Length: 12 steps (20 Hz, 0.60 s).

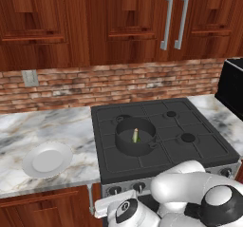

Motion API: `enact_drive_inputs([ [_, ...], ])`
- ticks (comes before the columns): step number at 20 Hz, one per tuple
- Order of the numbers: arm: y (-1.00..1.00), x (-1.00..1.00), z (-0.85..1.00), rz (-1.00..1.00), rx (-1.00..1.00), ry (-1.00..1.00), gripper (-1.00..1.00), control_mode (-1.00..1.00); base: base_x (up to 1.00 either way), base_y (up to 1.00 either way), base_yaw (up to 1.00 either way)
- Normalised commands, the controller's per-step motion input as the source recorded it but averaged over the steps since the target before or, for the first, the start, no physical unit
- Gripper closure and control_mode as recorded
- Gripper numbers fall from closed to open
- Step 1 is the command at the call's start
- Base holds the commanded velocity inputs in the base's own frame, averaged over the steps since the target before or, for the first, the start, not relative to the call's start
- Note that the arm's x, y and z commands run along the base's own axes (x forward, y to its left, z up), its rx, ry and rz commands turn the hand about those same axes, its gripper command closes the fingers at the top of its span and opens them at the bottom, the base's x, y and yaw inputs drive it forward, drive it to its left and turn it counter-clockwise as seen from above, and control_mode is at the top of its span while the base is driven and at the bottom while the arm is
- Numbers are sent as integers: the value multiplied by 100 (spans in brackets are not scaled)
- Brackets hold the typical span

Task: Retrieve the frozen meat and place it in the pot on a burner. Then turn the burner on.

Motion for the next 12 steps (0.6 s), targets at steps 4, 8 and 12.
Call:
enact_drive_inputs([
  [4, 0, 7, -16, 0, 2, -10, -100, -100, 0, 0, 0],
  [8, -2, 5, -30, 0, 1, -4, -100, -100, 0, 0, 0],
  [12, -2, 7, -13, 0, 7, -1, -100, -100, 0, 0, 0],
])
